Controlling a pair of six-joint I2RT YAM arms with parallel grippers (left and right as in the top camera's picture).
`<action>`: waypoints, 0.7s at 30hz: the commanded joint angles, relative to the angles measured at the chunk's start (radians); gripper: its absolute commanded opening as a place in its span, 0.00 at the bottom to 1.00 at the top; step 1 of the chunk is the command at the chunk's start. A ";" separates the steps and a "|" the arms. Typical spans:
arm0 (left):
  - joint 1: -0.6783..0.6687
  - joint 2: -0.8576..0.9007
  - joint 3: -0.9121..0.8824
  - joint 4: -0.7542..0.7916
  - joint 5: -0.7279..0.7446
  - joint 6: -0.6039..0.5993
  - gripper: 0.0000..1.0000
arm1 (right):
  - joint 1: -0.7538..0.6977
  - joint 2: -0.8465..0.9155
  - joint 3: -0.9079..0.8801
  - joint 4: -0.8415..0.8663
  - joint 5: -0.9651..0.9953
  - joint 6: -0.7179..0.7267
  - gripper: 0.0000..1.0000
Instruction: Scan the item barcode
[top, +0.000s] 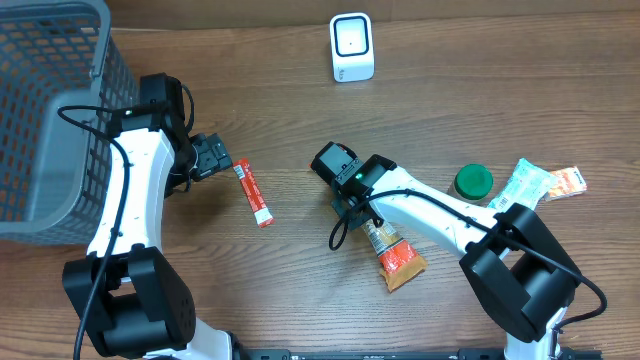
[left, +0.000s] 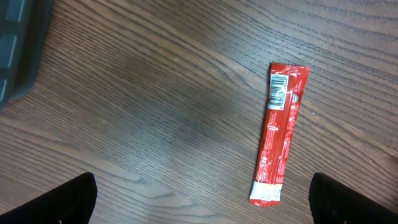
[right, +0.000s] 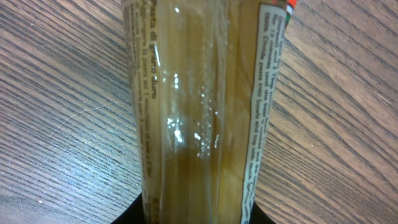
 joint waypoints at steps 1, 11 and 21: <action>-0.002 -0.011 0.010 0.002 -0.006 0.008 1.00 | 0.003 -0.027 -0.017 0.010 0.009 -0.005 0.28; -0.002 -0.011 0.010 0.002 -0.006 0.008 1.00 | 0.003 -0.027 -0.015 0.015 0.009 -0.005 0.38; -0.002 -0.011 0.010 0.002 -0.006 0.008 1.00 | 0.003 -0.027 -0.015 0.018 0.014 -0.032 0.43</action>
